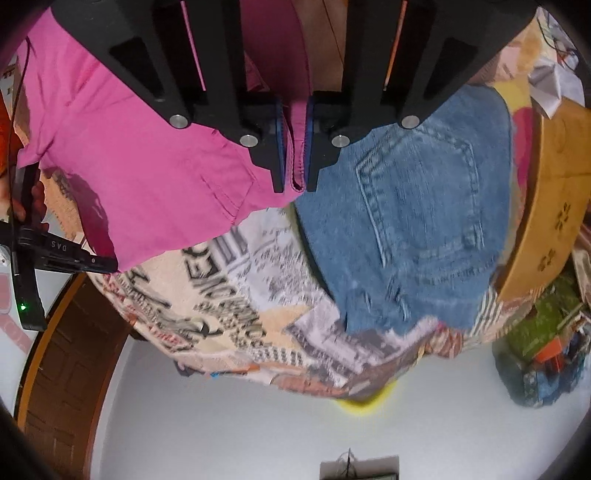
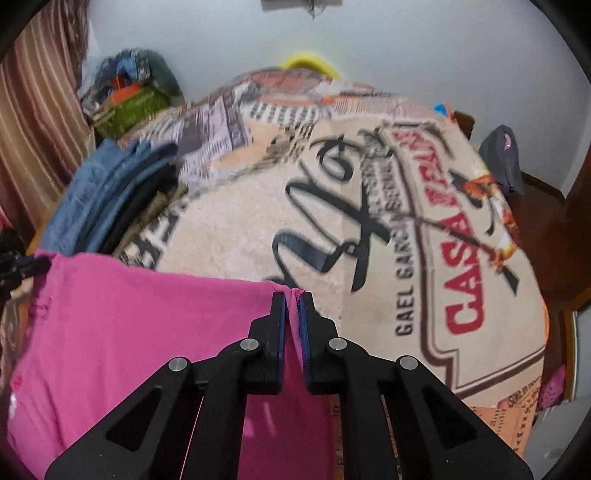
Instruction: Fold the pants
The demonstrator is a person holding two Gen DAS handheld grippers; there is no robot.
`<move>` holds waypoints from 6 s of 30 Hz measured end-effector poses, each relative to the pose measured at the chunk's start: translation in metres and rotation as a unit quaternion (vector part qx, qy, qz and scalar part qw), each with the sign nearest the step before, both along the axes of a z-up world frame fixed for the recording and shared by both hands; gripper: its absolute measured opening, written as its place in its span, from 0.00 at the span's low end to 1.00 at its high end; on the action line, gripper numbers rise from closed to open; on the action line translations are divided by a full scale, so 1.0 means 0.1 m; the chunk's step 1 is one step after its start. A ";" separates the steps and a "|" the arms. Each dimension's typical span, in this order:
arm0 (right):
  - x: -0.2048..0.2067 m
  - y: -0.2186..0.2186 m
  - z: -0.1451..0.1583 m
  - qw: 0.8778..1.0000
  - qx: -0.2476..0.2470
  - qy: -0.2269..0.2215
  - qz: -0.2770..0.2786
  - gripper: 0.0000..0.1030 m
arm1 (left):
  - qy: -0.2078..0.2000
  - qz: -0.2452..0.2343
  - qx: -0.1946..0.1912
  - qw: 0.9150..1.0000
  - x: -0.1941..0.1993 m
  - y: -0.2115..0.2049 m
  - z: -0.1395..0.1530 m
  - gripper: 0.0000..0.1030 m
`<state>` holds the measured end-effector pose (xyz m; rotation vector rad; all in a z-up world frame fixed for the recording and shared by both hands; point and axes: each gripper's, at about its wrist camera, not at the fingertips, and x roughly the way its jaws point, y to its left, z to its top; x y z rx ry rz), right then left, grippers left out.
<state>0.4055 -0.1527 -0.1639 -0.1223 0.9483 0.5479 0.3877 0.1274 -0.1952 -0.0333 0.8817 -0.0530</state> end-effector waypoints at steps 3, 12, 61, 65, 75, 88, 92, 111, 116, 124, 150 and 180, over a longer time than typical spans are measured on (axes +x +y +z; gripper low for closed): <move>0.01 -0.04 0.21 1.000 0.011 -0.027 -0.013 0.06 | -0.023 -0.003 -0.007 1.000 0.01 -0.02 0.22 0.08; -0.39 -0.23 0.93 0.994 0.048 -0.098 -0.027 0.06 | -0.077 -0.032 -0.005 0.997 -0.35 -0.22 0.83 0.08; -3.31 -1.16 0.54 0.996 0.039 -0.013 -0.077 0.11 | 0.001 -0.073 0.007 0.997 -3.08 -0.57 0.50 0.08; -3.30 -1.10 0.69 0.996 0.043 -0.036 -0.070 0.16 | -0.021 -0.081 -0.003 0.996 -2.99 -0.66 0.69 0.08; -3.15 -0.65 0.41 0.999 0.047 -0.008 -0.021 0.18 | 0.034 -0.101 -0.041 0.993 -2.66 -1.09 0.30 0.09; -3.21 -0.73 0.19 0.999 0.016 0.031 -0.021 0.24 | 0.023 -0.074 -0.019 0.997 -2.67 -0.99 0.32 0.27; -3.07 -0.81 0.33 0.999 0.016 0.010 -0.031 0.27 | -0.008 -0.039 -0.003 0.999 -2.48 -0.77 0.50 0.43; -1.74 -0.91 0.33 0.996 -0.001 -0.025 -0.084 0.42 | 0.056 0.023 -0.070 0.996 -1.34 -0.08 -0.05 0.45; -1.46 -0.86 -0.01 0.997 -0.001 0.019 -0.080 0.43 | 0.088 0.021 -0.108 0.990 -1.23 -0.05 -0.32 0.45; -1.25 -0.77 -0.46 0.994 0.006 0.085 -0.065 0.41 | 0.084 0.013 -0.107 0.991 -1.18 -0.09 -0.40 0.29; -1.32 -0.72 0.03 0.997 -0.017 0.009 -0.074 0.34 | 0.038 0.025 -0.044 0.998 -1.51 -0.13 0.04 0.16; -2.91 -0.63 0.07 0.999 0.014 0.028 -0.033 0.47 | 0.111 0.014 -0.198 0.974 -2.45 -0.40 -0.31 0.62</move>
